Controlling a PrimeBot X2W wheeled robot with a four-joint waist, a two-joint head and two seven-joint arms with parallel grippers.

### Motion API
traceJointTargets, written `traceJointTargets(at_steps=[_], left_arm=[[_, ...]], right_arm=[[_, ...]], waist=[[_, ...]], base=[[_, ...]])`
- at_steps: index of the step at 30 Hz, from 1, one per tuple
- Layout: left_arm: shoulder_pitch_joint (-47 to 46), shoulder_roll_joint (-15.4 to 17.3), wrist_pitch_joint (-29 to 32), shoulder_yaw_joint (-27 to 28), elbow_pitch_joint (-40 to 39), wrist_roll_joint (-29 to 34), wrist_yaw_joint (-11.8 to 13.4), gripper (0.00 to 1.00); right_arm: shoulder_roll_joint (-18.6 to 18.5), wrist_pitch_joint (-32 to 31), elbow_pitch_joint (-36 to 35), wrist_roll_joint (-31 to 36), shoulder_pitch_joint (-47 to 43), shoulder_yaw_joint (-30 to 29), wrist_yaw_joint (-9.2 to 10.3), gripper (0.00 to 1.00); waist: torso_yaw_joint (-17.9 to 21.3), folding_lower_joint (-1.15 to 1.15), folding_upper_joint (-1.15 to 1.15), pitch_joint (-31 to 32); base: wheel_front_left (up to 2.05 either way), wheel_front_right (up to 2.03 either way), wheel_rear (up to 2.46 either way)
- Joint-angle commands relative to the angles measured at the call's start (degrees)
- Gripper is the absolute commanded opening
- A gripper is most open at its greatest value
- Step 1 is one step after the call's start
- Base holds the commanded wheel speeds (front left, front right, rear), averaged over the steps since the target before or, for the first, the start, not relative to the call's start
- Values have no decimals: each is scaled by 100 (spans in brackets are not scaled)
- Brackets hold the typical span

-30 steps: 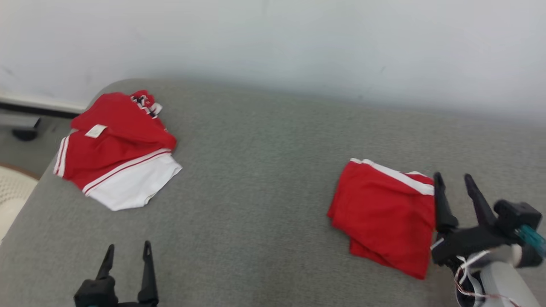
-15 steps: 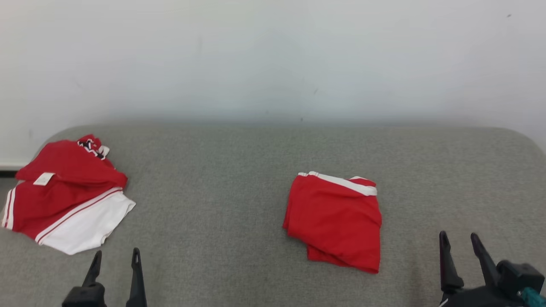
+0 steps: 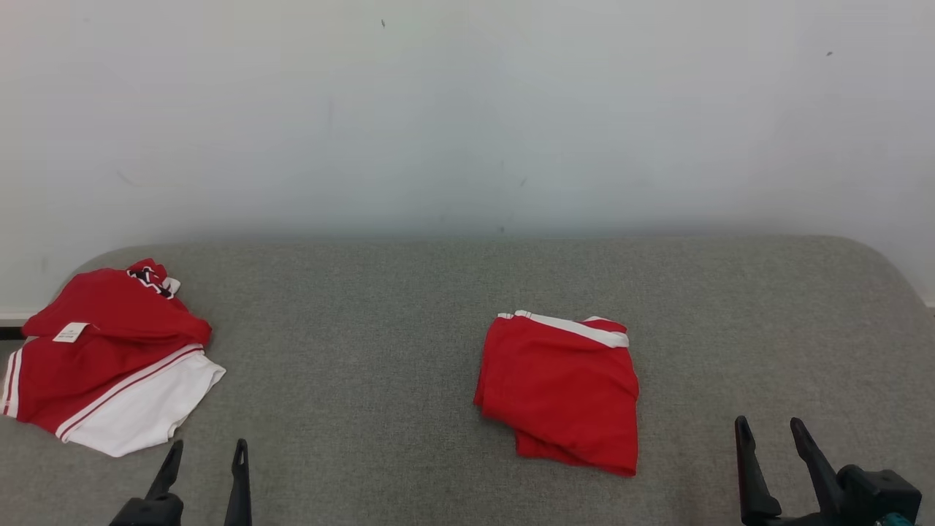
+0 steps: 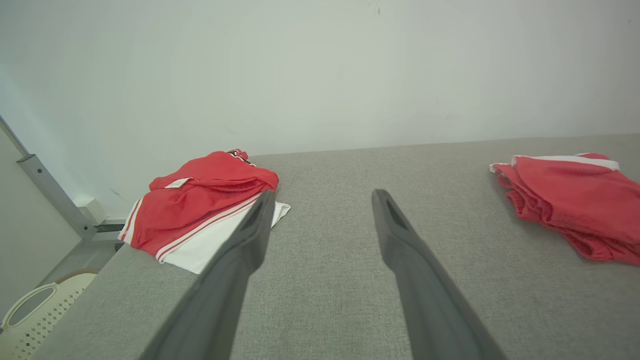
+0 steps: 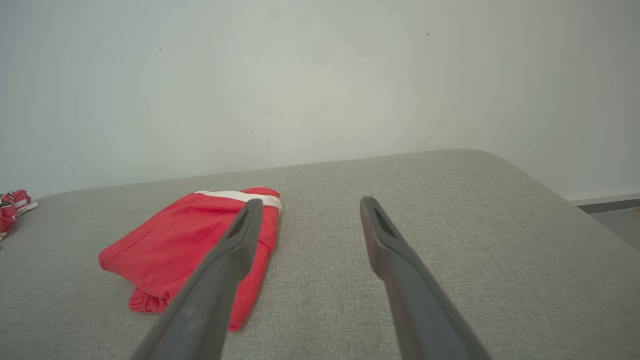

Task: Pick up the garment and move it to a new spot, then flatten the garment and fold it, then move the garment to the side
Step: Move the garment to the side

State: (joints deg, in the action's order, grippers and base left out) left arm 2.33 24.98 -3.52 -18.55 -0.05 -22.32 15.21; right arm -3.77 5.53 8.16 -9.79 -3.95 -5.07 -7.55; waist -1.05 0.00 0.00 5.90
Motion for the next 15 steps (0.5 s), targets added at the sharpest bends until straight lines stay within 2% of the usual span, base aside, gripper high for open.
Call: traceJointTargets(at_steps=[1, 15], left_arm=[[80, 5, -39, 27, -73, -48, 33, 100], [243, 25, -42, 53, -315, -74, 172, 100]], right_arm=[[35, -8, -51, -10, -116, -26, 10, 100], [77, -101, -49, -77, 33, 70, 10, 100]], waist=[[-25, 0, 0, 1], [-97, 0, 0, -79]], base=[[0, 0, 0], [0, 0, 0]])
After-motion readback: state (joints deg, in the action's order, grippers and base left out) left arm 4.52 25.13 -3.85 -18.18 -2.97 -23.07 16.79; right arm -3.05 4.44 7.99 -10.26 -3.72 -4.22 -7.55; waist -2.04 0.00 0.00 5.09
